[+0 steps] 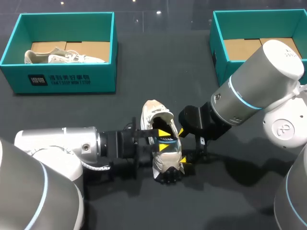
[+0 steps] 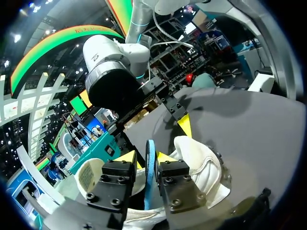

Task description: Take the shoe out of the shoebox, open the shoe tongue, remove and reinsert the insole, then place the shoe into the shoebox

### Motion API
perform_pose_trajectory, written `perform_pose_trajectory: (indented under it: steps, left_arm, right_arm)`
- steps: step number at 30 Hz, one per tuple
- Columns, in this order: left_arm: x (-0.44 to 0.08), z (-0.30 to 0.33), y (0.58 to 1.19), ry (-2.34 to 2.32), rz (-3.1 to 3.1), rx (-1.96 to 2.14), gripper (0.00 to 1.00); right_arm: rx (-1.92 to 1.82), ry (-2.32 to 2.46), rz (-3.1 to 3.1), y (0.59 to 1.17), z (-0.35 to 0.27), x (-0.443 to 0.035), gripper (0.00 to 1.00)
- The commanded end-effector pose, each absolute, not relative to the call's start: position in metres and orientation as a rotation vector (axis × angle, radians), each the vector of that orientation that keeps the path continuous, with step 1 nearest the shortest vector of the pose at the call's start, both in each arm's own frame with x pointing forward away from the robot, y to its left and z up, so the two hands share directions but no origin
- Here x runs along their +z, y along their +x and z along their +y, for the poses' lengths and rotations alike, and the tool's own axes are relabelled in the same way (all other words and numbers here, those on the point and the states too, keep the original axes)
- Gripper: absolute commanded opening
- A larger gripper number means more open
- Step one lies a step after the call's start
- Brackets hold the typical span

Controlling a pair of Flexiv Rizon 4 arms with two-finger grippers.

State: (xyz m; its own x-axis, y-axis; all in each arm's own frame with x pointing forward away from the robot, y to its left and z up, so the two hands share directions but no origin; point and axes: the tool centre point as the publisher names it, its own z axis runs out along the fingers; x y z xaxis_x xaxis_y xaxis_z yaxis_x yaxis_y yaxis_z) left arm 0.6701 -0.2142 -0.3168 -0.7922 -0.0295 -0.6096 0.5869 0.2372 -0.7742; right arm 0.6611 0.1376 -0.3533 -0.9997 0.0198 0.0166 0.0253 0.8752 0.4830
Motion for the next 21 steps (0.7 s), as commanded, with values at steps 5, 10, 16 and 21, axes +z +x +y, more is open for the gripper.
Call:
perform_pose_trajectory:
  steps: [5,10,16,21]
  left_arm:
    - [-0.306,-0.203,0.655,0.536,2.043,-1.602,0.24]
    - [-0.310,-0.207,0.654,0.550,2.070,-1.593,0.15]
    - [-0.322,-0.214,0.660,0.555,2.116,-1.585,0.00]
    - [-0.335,-0.215,0.671,0.543,2.165,-1.554,0.00]
  right_arm:
    - [-0.780,-0.037,-3.032,0.660,0.138,-0.354,1.00]
    - [-0.780,-0.037,-3.032,0.660,0.138,-0.354,1.00]
    - [-0.780,-0.037,-3.032,0.660,0.138,-0.354,1.00]
    - [-0.780,-0.037,-3.032,0.660,0.138,-0.354,1.00]
